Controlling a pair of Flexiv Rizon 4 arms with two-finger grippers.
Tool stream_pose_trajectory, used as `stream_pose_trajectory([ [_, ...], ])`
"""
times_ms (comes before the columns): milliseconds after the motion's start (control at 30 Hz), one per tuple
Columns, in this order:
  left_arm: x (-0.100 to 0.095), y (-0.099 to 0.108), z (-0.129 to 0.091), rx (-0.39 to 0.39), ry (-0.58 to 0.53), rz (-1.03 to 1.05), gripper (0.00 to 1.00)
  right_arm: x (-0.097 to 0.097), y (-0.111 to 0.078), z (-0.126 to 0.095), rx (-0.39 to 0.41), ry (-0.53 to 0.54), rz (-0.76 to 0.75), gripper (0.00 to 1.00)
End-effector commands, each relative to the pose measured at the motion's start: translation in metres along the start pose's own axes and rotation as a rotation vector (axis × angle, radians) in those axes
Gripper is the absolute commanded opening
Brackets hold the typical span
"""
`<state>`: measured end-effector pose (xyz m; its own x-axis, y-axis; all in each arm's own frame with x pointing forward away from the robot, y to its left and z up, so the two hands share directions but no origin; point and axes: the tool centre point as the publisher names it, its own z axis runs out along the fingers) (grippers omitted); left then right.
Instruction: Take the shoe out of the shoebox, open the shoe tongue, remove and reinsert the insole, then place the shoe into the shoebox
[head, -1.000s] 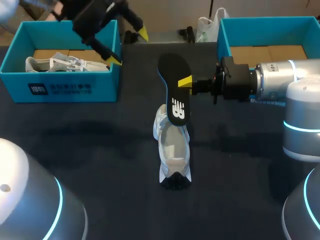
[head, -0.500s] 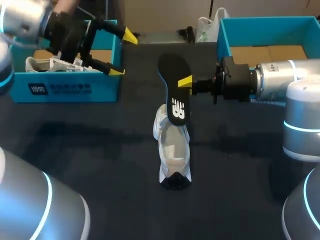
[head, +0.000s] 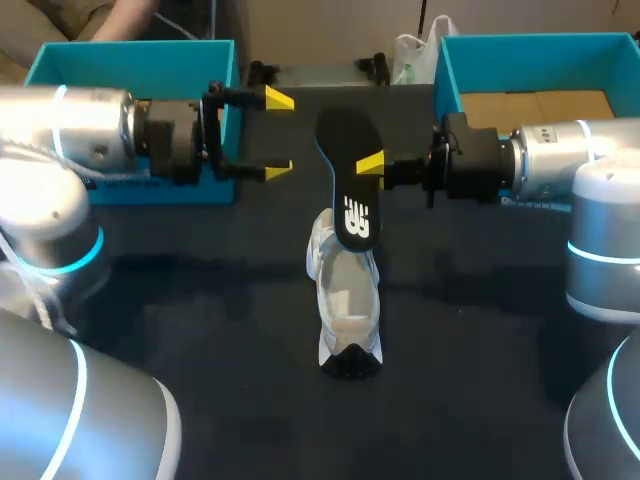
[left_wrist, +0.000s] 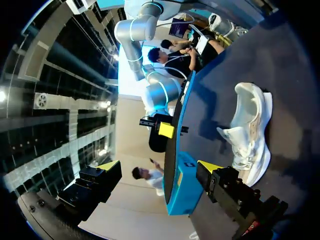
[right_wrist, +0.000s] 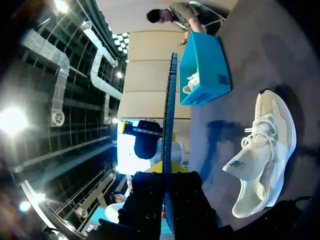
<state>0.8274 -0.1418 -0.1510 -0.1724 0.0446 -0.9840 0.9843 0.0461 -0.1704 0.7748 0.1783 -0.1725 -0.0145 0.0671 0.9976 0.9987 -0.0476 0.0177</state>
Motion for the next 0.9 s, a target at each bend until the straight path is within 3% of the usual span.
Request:
stream_pose_trajectory([
  [33,0.009,-0.005,0.014,-0.03,-0.299,0.04,1.0,0.0,-0.001,0.002,-0.004,0.0,0.0,0.0],
  [267,0.011,-0.013,0.034,-0.082,-0.292,0.128,1.0,0.0,-0.001,0.002,-0.004,0.0,0.0,0.0],
  [433,0.01,-0.007,0.047,-0.118,-0.229,0.121,0.83,0.0,-0.001,0.002,-0.004,0.0,0.0,0.0],
  [600,0.008,-0.003,0.053,-0.128,-0.181,0.114,0.82,0.0,-0.001,0.002,-0.004,0.0,0.0,0.0],
  [733,0.007,-0.001,0.057,-0.138,-0.153,0.118,0.75,0.0,-0.001,0.002,-0.004,0.0,0.0,0.0],
  [900,0.007,0.001,0.059,-0.145,-0.119,0.116,0.58,0.0,-0.001,0.002,-0.004,0.0,0.0,0.0],
])
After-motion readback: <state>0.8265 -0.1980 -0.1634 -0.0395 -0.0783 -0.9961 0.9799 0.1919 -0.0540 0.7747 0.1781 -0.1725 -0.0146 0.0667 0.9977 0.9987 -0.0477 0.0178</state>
